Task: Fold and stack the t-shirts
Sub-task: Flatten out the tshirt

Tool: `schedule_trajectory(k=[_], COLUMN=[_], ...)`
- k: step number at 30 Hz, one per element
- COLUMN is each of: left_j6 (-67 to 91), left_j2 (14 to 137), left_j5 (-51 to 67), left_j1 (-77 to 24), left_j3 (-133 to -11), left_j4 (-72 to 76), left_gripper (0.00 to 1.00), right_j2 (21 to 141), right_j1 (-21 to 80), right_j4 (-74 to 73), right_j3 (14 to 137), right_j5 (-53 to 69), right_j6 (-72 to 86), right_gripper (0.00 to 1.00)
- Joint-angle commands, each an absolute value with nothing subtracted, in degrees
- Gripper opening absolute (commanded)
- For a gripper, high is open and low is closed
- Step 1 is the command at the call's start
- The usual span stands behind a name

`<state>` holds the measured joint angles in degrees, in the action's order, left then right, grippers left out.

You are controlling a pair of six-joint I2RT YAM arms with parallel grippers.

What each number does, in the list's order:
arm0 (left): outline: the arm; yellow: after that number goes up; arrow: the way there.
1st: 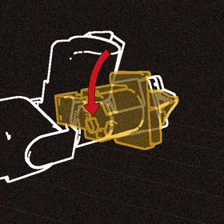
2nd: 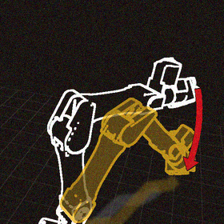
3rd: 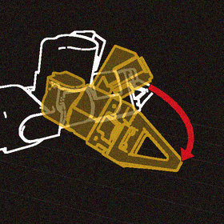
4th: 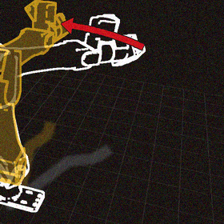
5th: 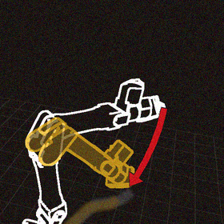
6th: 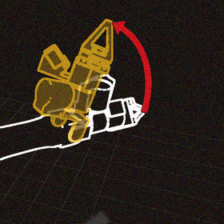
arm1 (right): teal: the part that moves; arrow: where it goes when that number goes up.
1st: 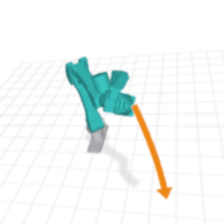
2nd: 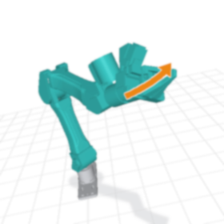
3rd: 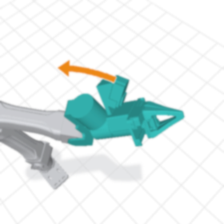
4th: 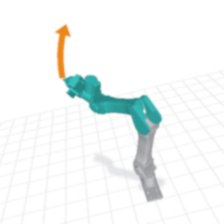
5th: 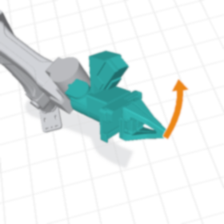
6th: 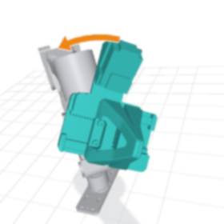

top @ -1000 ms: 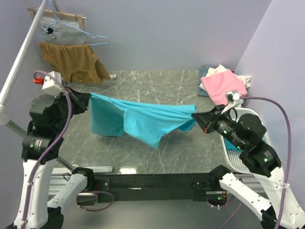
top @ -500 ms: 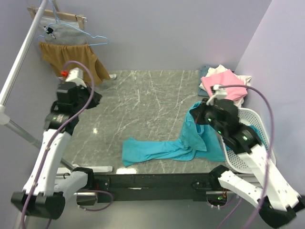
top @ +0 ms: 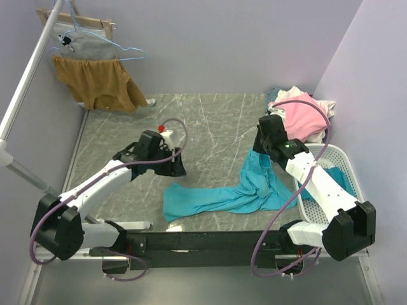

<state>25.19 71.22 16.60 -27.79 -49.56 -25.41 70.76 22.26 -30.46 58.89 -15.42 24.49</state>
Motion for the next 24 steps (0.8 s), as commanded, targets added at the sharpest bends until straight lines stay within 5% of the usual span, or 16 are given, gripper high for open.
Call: schedule_trajectory(k=[1, 19, 21, 24], left_j6=[21.01, 15.29, 14.94, 14.68], left_j2=[77.14, 103.35, 104.76, 107.05], left_j5=[16.61, 5.19, 2.73, 0.36], left_j1=[-32.51, -50.18, -51.06, -51.94], left_j3=[-53.08, -67.23, -67.94, -67.94], left_j4=[-28.12, -32.07, -33.39, -33.66], left_gripper=[0.70, 0.66, 0.56, 0.16], right_j2=[70.31, 67.06, 66.97, 66.80], right_j1=[21.54, 17.84, 17.49, 17.23], right_j4=[-25.93, -24.61, -24.43, -24.17], right_j3=[62.05, 54.93, 54.49, 54.23], right_j5=[-15.21, -9.06, -8.62, -7.82], right_j6=[23.47, 21.80, 21.80, 21.97], right_gripper=[0.00, 0.00, 0.01, 0.00])
